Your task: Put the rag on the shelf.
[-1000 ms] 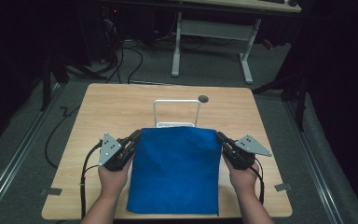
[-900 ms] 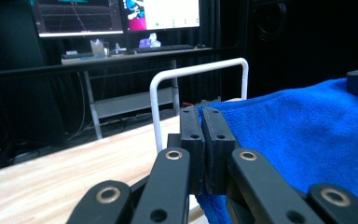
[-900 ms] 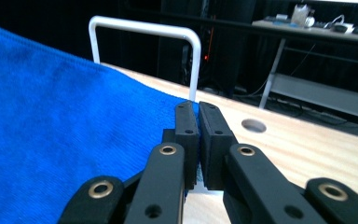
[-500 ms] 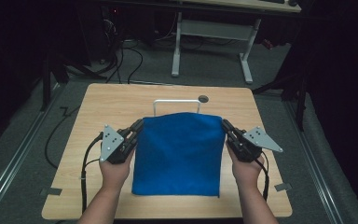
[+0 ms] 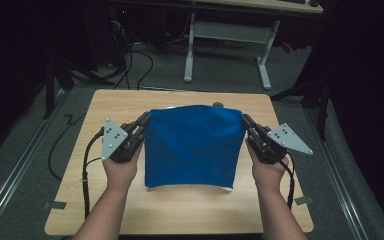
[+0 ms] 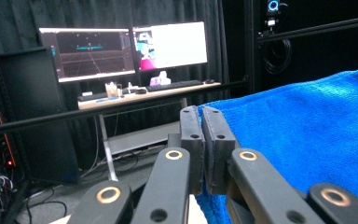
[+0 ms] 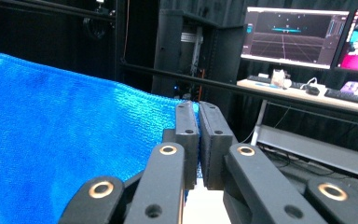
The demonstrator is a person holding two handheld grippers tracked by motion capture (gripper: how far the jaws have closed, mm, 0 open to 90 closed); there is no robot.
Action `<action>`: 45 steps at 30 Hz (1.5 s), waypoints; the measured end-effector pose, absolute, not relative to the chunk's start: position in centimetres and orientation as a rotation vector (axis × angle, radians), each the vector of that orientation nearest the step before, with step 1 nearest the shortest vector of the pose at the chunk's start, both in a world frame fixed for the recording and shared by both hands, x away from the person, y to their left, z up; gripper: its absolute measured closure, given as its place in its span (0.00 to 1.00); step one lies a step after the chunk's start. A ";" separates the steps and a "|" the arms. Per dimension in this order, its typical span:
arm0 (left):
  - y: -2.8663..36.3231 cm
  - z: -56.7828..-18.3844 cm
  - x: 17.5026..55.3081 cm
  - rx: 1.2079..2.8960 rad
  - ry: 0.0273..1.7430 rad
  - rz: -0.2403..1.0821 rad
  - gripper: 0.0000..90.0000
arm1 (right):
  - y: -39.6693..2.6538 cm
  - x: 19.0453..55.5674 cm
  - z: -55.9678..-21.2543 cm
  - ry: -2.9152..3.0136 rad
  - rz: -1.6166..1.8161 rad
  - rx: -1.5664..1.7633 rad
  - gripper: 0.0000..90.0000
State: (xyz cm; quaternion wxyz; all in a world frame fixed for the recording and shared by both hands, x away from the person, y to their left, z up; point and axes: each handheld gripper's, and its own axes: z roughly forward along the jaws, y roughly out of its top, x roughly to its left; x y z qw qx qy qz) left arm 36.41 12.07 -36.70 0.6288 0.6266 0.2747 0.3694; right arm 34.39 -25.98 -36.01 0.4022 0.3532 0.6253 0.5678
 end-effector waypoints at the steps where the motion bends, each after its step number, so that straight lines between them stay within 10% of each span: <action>1: 12.0 -36.5 36.5 1.437 0.627 0.851 0.98 | -25.9 34.4 -35.7 1.576 1.437 0.886 0.97; 45: 10.1 -35.6 49.9 1.684 0.801 0.924 0.98 | -26.4 47.3 -34.6 1.657 1.295 1.053 0.98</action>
